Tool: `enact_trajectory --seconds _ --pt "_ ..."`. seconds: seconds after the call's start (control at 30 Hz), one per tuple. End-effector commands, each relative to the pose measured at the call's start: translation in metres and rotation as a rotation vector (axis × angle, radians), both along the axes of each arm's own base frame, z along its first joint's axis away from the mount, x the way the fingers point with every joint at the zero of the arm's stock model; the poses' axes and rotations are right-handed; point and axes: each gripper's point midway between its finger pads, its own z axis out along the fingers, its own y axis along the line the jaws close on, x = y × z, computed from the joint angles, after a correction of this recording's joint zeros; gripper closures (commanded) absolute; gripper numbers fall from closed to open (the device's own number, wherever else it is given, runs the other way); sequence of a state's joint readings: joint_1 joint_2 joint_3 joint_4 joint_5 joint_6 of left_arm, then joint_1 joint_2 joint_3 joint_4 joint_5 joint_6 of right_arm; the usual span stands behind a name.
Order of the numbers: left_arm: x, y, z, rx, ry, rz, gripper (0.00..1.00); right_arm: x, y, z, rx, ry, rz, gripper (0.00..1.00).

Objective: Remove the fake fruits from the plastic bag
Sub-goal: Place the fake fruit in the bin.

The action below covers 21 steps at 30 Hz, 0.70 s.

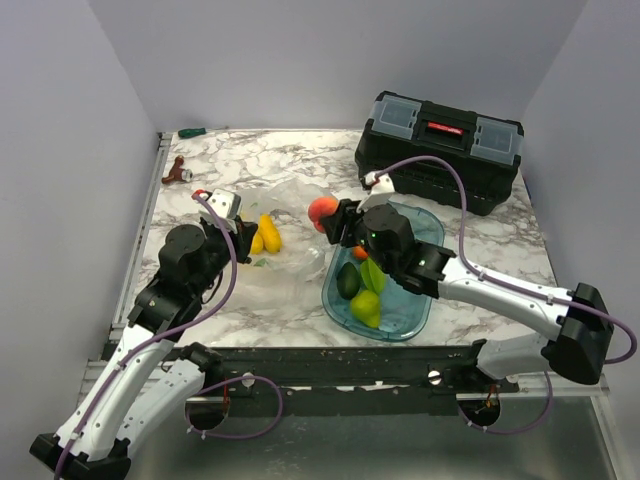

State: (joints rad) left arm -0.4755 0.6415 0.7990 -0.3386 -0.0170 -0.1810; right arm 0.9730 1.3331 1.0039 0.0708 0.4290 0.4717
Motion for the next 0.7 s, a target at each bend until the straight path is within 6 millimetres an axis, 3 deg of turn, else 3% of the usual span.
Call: enact_trajectory --seconds 0.0,0.33,0.53,0.67 --pt "0.000 0.003 -0.001 0.000 -0.001 0.015 1.00 0.006 -0.060 -0.024 -0.166 0.018 -0.208 0.93" --pt "-0.001 0.002 0.000 -0.002 -0.001 0.010 1.00 -0.009 -0.145 -0.087 -0.228 0.211 -0.436 0.97" --pt "-0.002 0.001 0.001 -0.005 0.005 0.000 1.00 -0.020 -0.171 -0.121 -0.226 0.308 -0.501 0.97" --pt "-0.002 0.000 0.000 -0.006 0.004 0.000 1.00 -0.023 -0.176 -0.138 -0.240 0.373 -0.537 0.97"
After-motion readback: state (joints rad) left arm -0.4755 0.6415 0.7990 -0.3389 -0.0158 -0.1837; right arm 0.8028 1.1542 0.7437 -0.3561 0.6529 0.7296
